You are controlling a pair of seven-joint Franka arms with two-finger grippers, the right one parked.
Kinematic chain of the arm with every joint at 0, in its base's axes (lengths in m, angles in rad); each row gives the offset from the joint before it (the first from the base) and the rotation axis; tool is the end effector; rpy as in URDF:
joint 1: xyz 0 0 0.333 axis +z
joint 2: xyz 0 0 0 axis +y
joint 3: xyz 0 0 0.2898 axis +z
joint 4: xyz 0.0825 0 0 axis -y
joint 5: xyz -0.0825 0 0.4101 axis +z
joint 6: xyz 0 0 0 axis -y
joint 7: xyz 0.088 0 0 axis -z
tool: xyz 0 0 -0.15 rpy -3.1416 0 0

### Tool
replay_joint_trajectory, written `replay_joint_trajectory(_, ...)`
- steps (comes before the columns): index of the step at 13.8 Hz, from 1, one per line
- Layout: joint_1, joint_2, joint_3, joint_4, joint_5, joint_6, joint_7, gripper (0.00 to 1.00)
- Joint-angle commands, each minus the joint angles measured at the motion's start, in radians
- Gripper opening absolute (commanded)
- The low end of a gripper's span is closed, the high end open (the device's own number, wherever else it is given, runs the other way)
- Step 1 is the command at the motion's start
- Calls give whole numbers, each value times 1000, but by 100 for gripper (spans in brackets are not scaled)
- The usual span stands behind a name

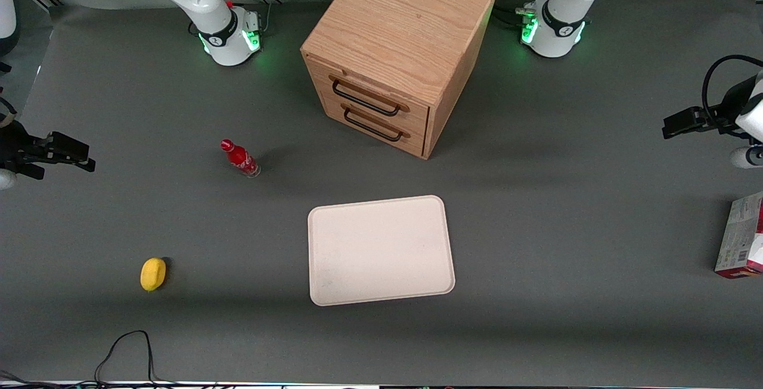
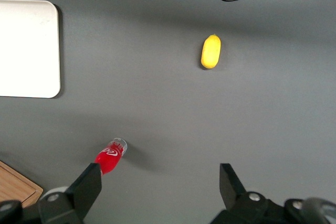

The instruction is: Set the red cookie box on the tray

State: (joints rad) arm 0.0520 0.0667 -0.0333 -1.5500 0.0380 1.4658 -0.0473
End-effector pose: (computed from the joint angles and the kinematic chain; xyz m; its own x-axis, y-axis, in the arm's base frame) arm 0.5793 0.0173 0.5188 0.9865 0.0694 -0.1484 0.0637 -0.9970 -0.0428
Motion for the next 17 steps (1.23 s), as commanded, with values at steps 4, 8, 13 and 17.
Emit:
replay_joint_trajectory(4,9,12,-13,44,-3,-59,-19,100)
replay_joint_trajectory(8,12,13,-13,50,0,-70,-10,100)
replay_joint_trajectory(13,16,16,-11,50,10,-73,0,100)
replay_joint_trajectory(17,103,19,-8,65,16,-71,129,100)
